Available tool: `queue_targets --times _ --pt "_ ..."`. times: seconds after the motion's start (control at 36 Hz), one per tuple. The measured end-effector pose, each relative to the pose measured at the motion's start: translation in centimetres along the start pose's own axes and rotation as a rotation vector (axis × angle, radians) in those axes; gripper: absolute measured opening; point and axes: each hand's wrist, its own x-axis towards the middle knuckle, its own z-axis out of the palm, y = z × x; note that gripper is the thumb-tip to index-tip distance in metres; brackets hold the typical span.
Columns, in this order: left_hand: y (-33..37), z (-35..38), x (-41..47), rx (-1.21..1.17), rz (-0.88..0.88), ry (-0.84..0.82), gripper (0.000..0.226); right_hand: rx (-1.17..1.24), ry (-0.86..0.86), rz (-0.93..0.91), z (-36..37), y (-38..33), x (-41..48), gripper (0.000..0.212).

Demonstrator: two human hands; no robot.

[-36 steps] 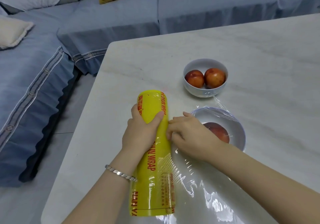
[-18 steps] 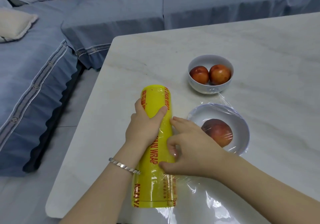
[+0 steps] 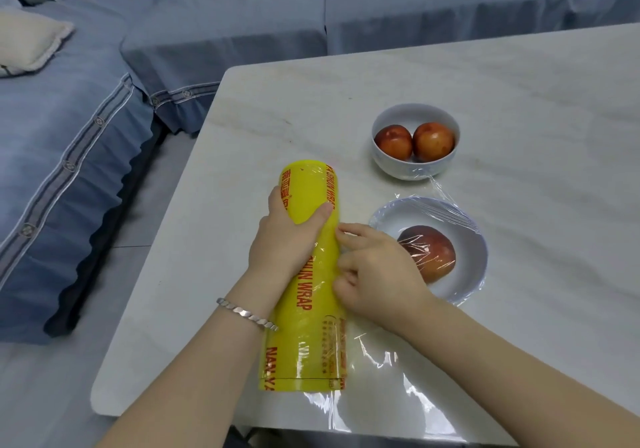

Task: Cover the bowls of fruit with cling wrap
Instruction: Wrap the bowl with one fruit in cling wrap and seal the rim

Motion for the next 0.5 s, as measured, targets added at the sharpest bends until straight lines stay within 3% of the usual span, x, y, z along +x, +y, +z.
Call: queue_targets --times 0.17,0.25,0.36,0.5 --pt "-1.3 -0.7 -1.5 -0.132 -0.087 -0.095 0.101 0.029 -0.17 0.231 -1.9 -0.3 0.3 0.009" --pt "-2.3 -0.8 -2.7 -0.227 -0.143 -0.152 0.08 -0.015 -0.213 0.216 -2.6 -0.4 -0.4 0.009" --pt "-2.3 -0.6 -3.3 -0.281 -0.138 -0.116 0.058 -0.011 -0.317 0.145 -2.4 -0.3 -0.5 0.039" --pt "-1.3 -1.1 -2.7 -0.358 -0.153 -0.041 0.045 0.112 -0.374 0.12 -4.1 -0.4 -0.3 0.041"
